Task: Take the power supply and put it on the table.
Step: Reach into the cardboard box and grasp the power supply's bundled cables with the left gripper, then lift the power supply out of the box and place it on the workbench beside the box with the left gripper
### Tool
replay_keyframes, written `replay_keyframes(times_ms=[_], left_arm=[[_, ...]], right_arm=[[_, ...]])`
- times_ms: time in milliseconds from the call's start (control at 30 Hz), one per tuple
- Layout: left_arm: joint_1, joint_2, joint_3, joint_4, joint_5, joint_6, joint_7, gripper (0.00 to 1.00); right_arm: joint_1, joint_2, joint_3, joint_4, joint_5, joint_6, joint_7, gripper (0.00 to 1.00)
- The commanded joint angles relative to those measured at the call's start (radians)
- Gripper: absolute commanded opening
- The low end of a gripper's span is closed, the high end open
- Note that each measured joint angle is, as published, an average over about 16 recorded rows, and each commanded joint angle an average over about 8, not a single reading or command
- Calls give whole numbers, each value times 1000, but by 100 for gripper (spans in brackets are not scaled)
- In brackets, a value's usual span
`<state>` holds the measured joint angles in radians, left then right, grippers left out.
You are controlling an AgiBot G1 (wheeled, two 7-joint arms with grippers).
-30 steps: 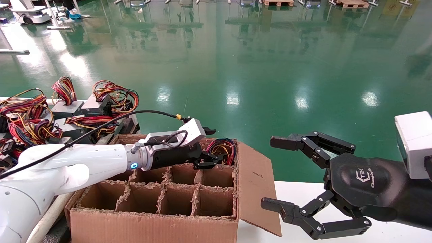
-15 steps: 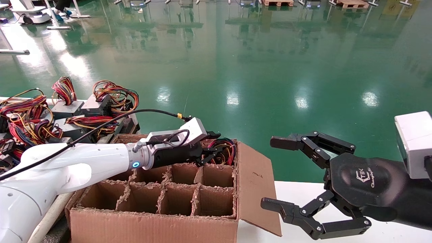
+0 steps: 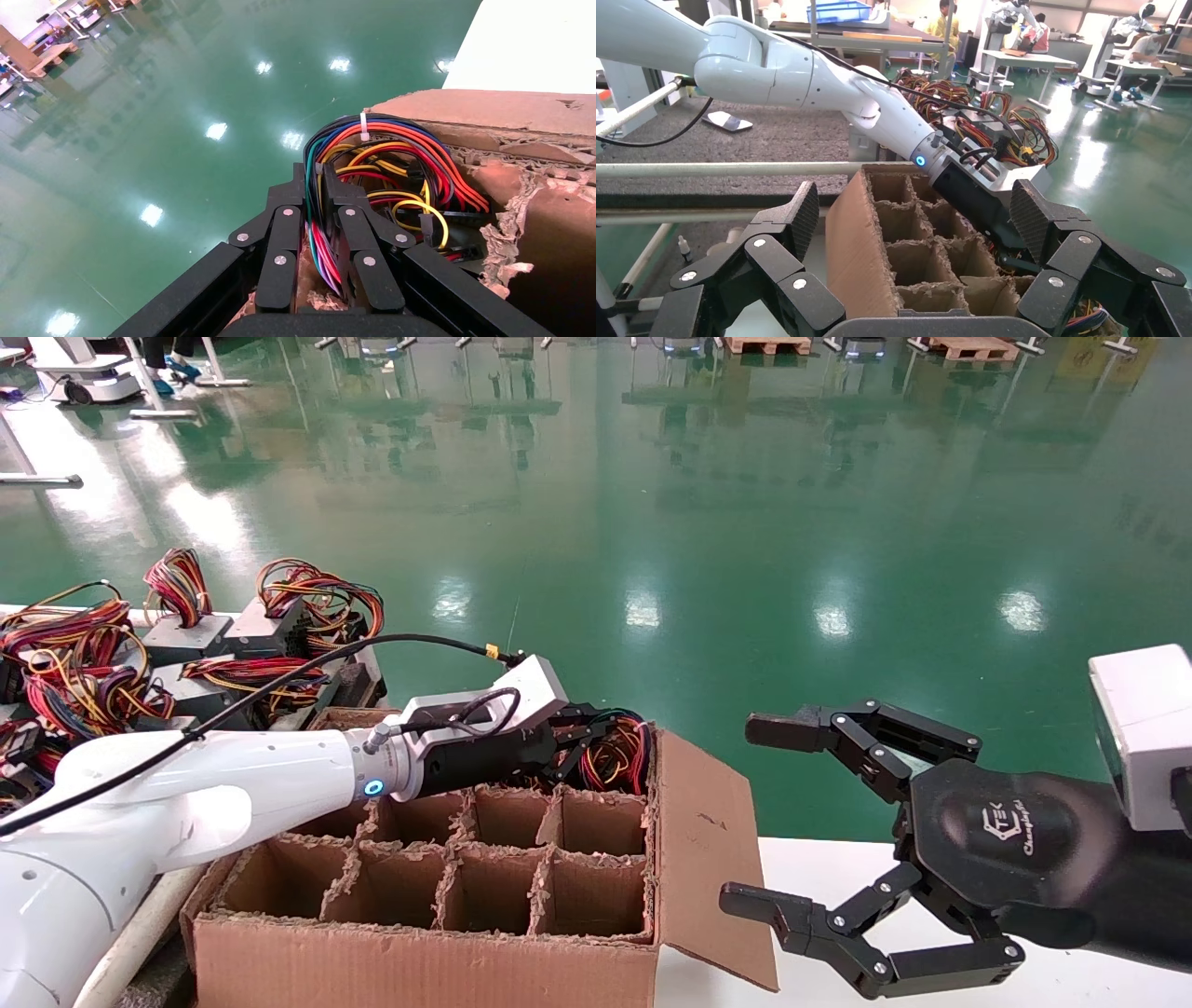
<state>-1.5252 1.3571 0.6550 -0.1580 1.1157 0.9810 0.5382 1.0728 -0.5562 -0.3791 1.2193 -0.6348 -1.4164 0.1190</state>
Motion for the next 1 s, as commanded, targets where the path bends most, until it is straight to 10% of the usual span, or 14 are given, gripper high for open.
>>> replay_keyframes(times_ms=[33, 1000], left_arm=[[-2, -1, 4, 1, -6, -1, 0, 0], [-124, -30, -39, 56, -147, 114, -31, 0]], right_arm=[[0, 0, 0, 0, 0, 0, 0, 100], [0, 0, 0, 0, 0, 0, 0, 100]])
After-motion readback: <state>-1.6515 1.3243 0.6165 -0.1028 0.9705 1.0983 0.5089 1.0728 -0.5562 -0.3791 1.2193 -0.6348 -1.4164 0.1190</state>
